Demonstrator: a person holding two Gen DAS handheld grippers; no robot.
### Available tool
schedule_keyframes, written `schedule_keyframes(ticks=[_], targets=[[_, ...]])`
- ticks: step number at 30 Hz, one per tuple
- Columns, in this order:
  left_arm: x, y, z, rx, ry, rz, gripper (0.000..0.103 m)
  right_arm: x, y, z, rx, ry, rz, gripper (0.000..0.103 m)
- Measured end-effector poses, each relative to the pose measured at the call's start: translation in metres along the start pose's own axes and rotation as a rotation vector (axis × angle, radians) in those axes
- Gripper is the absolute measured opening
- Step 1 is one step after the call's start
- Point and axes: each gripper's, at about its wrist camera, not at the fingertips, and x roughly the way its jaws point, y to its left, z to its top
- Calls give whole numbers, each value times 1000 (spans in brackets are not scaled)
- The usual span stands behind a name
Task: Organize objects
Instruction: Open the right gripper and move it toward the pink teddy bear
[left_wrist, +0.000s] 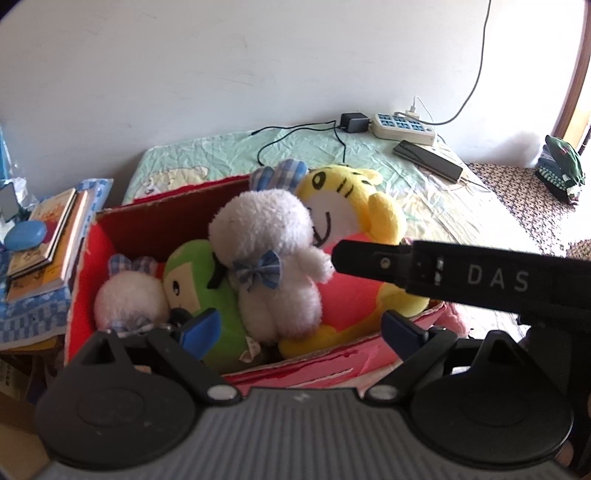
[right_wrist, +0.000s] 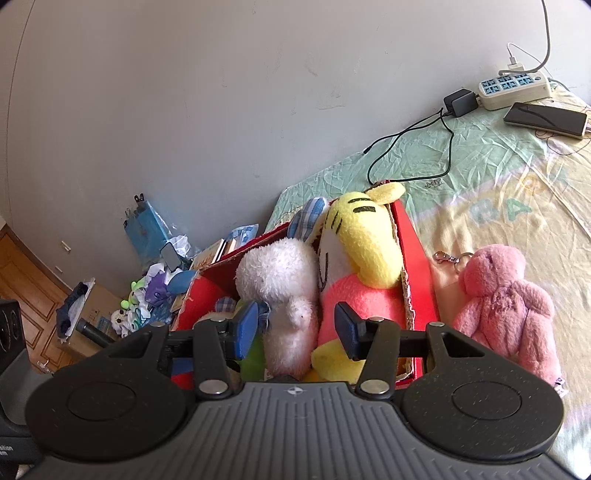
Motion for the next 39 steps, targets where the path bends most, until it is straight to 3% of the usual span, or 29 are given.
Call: schedule_keyframes(ticks=[16,28,39], targets=[[-18,-19,-1,-71,8,134,94,-17,0,8,-72,68,106,51],[-20,-45,-14,-130,39,177,94,-31,-13,7,-92,140,188,51],[-9,-72,-30,-173,87,189,95,-42,-32,3,-116,204,209,51]])
